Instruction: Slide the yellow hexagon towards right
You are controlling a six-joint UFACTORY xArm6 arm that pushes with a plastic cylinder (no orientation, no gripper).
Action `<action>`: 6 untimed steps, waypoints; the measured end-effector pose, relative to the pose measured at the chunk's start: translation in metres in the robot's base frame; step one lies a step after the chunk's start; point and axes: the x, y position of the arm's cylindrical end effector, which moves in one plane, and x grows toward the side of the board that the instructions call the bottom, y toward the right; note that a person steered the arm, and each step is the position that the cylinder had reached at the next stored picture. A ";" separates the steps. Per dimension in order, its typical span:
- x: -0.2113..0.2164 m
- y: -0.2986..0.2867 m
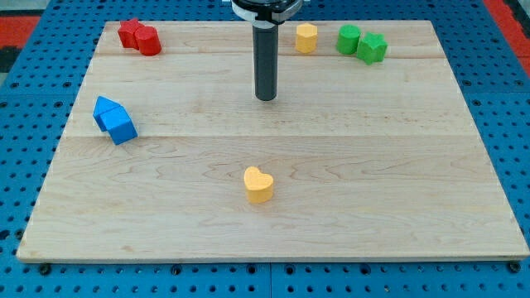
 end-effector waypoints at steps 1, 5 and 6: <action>-0.034 0.000; -0.140 0.051; -0.081 0.053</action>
